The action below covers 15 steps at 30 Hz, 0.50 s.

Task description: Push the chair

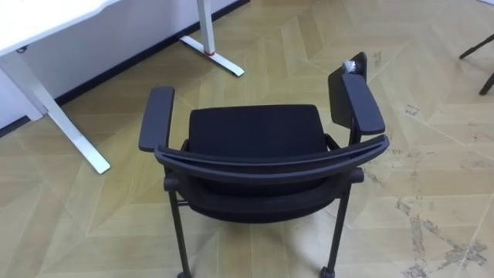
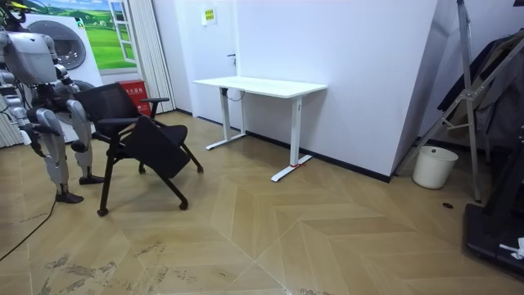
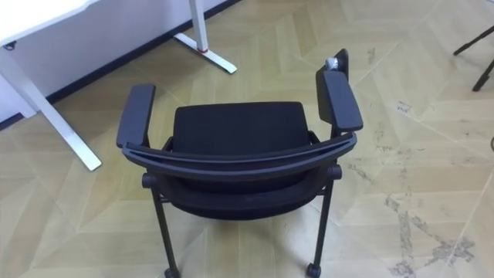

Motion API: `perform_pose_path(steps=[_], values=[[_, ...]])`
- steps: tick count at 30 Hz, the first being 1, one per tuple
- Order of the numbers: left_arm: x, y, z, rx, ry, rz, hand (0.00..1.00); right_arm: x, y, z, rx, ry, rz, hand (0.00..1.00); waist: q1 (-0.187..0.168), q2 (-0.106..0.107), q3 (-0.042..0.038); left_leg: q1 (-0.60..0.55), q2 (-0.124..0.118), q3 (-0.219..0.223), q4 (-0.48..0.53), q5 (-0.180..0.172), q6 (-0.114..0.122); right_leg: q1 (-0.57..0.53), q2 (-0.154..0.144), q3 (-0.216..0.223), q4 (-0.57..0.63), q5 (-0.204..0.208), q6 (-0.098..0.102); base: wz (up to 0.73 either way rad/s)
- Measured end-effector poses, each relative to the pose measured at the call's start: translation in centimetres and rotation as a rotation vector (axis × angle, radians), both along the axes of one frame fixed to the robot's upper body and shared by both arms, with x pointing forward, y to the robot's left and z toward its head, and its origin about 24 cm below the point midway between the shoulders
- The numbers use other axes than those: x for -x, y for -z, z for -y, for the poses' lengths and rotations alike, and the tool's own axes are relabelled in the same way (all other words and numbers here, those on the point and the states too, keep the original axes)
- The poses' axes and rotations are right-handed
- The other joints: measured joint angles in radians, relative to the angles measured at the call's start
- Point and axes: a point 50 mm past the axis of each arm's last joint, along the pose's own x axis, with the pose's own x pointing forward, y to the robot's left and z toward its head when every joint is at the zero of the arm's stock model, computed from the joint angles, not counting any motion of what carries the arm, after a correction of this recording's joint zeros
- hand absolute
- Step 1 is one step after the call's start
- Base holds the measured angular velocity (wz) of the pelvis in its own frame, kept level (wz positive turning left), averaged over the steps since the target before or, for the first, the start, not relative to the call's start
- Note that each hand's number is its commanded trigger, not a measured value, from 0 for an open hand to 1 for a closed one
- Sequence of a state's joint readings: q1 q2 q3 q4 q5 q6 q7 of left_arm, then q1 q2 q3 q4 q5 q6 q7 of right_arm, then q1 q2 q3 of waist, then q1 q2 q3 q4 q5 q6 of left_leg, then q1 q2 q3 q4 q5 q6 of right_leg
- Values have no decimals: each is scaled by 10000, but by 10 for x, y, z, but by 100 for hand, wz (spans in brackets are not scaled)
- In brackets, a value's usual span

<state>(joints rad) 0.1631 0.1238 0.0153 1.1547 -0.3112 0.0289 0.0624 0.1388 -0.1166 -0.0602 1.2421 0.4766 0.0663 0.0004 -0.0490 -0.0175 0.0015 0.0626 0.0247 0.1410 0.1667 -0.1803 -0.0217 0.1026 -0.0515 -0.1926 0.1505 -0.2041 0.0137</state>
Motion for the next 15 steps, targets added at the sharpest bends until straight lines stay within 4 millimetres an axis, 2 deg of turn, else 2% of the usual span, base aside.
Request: perform_pose_path(steps=[8, 11, 12, 15], values=[[5, 0, -3, -309, -651, -99, 0, 1, 0, 2, 95, 164, -31, 0, 1, 53, -22, 35, -3, -2, 1, 0, 0, 38, -2, -24, 13, 1, -1, 0], [9, -1, -6, -492, -1023, -126, 0, 4, -1, 5, 165, 359, -77, 0, -18, 87, 3, 112, -2, -8, 5, 0, 0, 103, -4, -11, 24, 1, -2, 0], [9, -1, -7, -607, -1075, -138, 0, 7, -1, 5, 158, 508, -119, 0, -21, 65, 56, 200, -5, -10, 1, -3, 0, 200, -7, -14, 5, -2, -1, 0], [10, -2, -12, -782, -1076, -158, 0, 8, -1, 7, 145, 635, -76, 0, -15, 129, 37, 247, -2, -9, 3, -5, 2, 247, -8, 44, 11, -22, -9, 0]])
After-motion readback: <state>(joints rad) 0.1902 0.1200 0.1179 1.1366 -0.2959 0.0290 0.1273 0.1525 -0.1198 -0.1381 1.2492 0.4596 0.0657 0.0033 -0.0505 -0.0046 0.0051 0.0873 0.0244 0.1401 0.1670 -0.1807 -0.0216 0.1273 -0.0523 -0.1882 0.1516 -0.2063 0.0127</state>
